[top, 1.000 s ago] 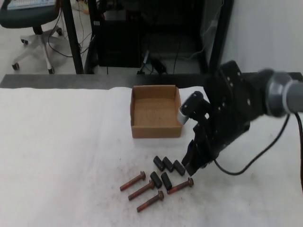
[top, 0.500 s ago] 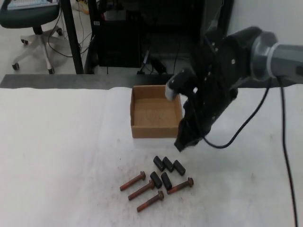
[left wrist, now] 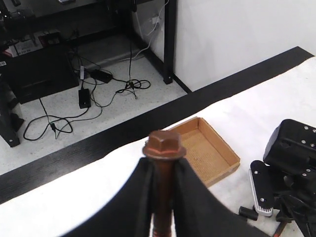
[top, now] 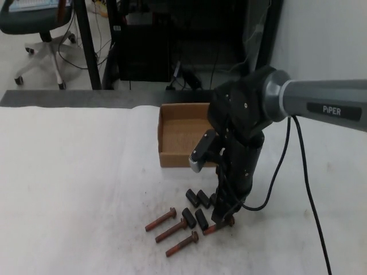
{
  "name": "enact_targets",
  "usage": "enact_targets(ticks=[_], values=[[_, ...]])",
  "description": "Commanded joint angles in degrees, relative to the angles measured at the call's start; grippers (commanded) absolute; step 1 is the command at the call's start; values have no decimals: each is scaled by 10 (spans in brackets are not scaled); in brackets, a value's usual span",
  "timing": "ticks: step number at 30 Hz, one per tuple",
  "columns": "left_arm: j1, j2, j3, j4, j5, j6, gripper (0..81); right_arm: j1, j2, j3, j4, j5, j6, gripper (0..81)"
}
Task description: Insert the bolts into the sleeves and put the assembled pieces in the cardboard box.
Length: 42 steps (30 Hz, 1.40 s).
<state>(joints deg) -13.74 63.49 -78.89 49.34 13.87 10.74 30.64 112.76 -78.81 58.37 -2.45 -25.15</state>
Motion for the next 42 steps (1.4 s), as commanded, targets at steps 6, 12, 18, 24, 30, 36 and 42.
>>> enact_targets(ticks=[6, 12, 18, 24, 30, 36, 42], values=[[2, 0, -3, 2, 4, -5, 4, 1, -1, -5, 1, 9, -6, 228], [2, 0, -3, 2, 4, -5, 4, 1, -2, -33, 35, 9, -2, 372], [2, 0, -3, 2, 4, -5, 4, 1, -2, -80, 35, 9, 42, 372], [2, 0, -3, 2, 4, -5, 4, 1, 6, -83, 31, 8, 42, 362], [2, 0, -3, 2, 4, -5, 4, 2, 23, -83, 24, -15, 64, 362], [2, 0, -3, 2, 4, -5, 4, 3, 24, -82, 19, -16, 64, 362], [2, 0, -3, 2, 4, -5, 4, 8, 28, -80, 15, -16, 61, 362]])
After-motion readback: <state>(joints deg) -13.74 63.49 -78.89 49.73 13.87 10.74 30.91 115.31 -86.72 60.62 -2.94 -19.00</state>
